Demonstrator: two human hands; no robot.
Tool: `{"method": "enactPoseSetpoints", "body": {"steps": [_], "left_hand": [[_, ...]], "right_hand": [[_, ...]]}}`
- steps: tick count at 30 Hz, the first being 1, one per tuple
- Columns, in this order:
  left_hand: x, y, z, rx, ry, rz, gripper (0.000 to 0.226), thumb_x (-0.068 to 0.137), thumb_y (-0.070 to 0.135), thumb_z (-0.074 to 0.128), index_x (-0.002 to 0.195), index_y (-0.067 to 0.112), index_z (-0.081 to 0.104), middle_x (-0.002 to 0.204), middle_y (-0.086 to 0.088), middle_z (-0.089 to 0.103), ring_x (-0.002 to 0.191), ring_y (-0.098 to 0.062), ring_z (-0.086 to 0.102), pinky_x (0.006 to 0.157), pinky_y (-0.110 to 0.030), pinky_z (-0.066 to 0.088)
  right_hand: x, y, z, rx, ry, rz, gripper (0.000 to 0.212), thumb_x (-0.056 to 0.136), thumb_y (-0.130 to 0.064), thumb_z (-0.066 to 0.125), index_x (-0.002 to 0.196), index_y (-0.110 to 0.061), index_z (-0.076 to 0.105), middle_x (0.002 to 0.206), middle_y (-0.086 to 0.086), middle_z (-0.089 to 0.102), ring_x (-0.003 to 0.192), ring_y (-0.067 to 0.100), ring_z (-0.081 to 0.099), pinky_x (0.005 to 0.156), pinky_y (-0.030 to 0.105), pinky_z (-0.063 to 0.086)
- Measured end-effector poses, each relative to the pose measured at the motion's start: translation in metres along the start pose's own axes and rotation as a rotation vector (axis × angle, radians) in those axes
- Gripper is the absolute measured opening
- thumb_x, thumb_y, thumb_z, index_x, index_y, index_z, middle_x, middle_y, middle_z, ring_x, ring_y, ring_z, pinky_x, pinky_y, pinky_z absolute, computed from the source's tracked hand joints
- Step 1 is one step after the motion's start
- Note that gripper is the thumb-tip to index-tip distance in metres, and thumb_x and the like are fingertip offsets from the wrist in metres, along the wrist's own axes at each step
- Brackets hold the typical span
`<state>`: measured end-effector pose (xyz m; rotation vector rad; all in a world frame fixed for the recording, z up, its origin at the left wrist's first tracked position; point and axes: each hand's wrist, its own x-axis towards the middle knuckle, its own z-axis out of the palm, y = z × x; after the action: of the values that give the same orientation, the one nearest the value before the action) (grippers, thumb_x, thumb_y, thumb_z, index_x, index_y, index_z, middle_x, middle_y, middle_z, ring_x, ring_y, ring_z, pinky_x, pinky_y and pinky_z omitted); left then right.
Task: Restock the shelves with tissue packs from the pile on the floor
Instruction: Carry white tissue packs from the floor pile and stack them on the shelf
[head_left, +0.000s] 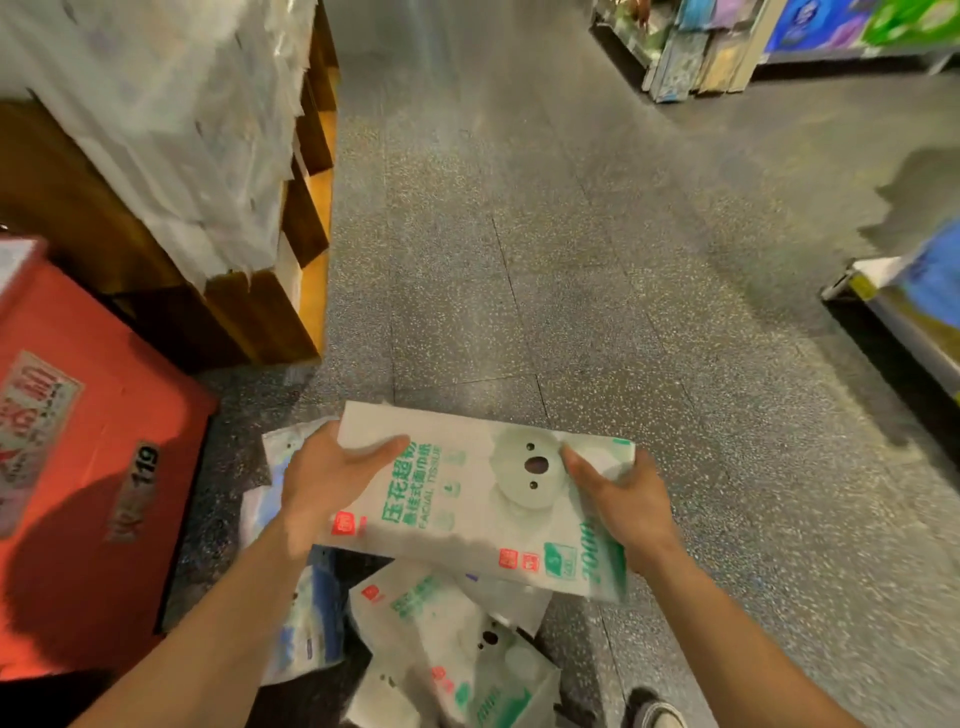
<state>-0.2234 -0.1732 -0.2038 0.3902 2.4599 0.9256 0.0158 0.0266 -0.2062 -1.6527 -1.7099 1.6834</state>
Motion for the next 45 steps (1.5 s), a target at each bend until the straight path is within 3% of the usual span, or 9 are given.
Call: {"method": "enactPoseSetpoints", "body": {"steps": [7,12,18,21,24,27,32,36,45], "left_hand": [[-0.078,0.165,-0.131,-0.333,0.050,0.018,0.040,0.062,0.065,0.083,0.079,0.029,0.079,0.077,0.003,0.077,0.076,-0.020,0.076,0.077,-0.049,0.062],[-0.161,0.338,-0.234,-0.424,-0.070,0.233,0.018,0.082,0.040,0.080,0.096,0.033,0.073,0.093,0.002,0.078,0.083,-0.018,0.076,0.076,-0.041,0.062],[-0.285,0.473,-0.285,-0.466,-0.318,0.535,0.029,0.090,0.025,0.074,0.118,0.027,0.068,0.102,0.007,0.076,0.086,-0.012,0.075,0.068,-0.028,0.062],[-0.353,0.511,-0.276,-0.480,-0.402,0.650,0.037,0.090,0.022,0.074,0.126,0.029,0.065,0.104,0.010,0.074,0.083,-0.005,0.074,0.060,-0.019,0.057],[-0.425,0.544,-0.243,-0.532,-0.487,0.721,0.040,0.088,0.025,0.077,0.125,0.033,0.065,0.104,0.009,0.076,0.085,-0.008,0.074,0.063,-0.025,0.060],[-0.504,0.580,-0.188,-0.536,-0.598,0.742,0.035,0.084,0.026,0.080,0.118,0.027,0.069,0.100,0.006,0.077,0.084,-0.013,0.075,0.065,-0.031,0.061],[-0.661,0.647,-0.075,-0.533,-0.837,0.839,0.022,0.084,0.024,0.080,0.104,0.022,0.072,0.099,0.000,0.078,0.091,-0.023,0.075,0.082,-0.044,0.060],[-0.798,0.692,0.010,-0.602,-1.002,0.898,0.032,0.078,0.030,0.080,0.107,0.022,0.071,0.103,-0.001,0.077,0.095,-0.024,0.074,0.082,-0.039,0.058],[-1.057,0.793,0.183,-0.660,-1.310,1.031,0.026,0.086,0.026,0.077,0.110,0.022,0.070,0.095,0.003,0.078,0.083,-0.015,0.074,0.066,-0.029,0.059]], "right_hand": [[-0.122,-0.176,-0.112,0.125,-0.014,-0.064,0.047,0.076,-0.040,0.084,0.102,-0.007,0.063,0.081,0.008,0.079,0.070,0.029,0.077,0.066,0.050,0.064],[-0.233,-0.312,-0.216,0.208,0.113,-0.195,0.047,0.076,-0.042,0.084,0.104,-0.010,0.065,0.076,-0.004,0.078,0.066,0.016,0.077,0.057,0.032,0.060],[-0.378,-0.372,-0.347,0.255,0.363,-0.311,0.043,0.078,-0.048,0.084,0.103,-0.015,0.073,0.093,0.001,0.079,0.084,0.021,0.077,0.076,0.039,0.060],[-0.451,-0.364,-0.418,0.283,0.440,-0.356,0.031,0.085,-0.041,0.081,0.103,-0.017,0.073,0.090,0.000,0.080,0.084,0.022,0.077,0.071,0.037,0.062],[-0.523,-0.334,-0.490,0.312,0.543,-0.385,0.019,0.088,-0.023,0.078,0.104,-0.015,0.071,0.085,-0.004,0.079,0.077,0.014,0.076,0.062,0.027,0.058],[-0.592,-0.282,-0.563,0.265,0.712,-0.397,0.027,0.085,-0.026,0.081,0.108,-0.017,0.071,0.096,-0.002,0.079,0.087,0.016,0.076,0.074,0.034,0.058],[-0.712,-0.189,-0.687,0.291,0.978,-0.386,0.025,0.085,-0.029,0.081,0.105,-0.015,0.074,0.094,-0.003,0.079,0.081,0.009,0.075,0.067,0.026,0.056],[-0.801,-0.126,-0.793,0.261,1.159,-0.374,0.024,0.085,-0.031,0.081,0.103,-0.017,0.073,0.091,-0.004,0.079,0.079,0.007,0.075,0.064,0.022,0.056],[-0.941,-0.021,-0.993,0.211,1.441,-0.298,0.028,0.089,-0.037,0.076,0.111,-0.022,0.069,0.099,-0.002,0.079,0.087,0.016,0.077,0.077,0.039,0.061]]}}
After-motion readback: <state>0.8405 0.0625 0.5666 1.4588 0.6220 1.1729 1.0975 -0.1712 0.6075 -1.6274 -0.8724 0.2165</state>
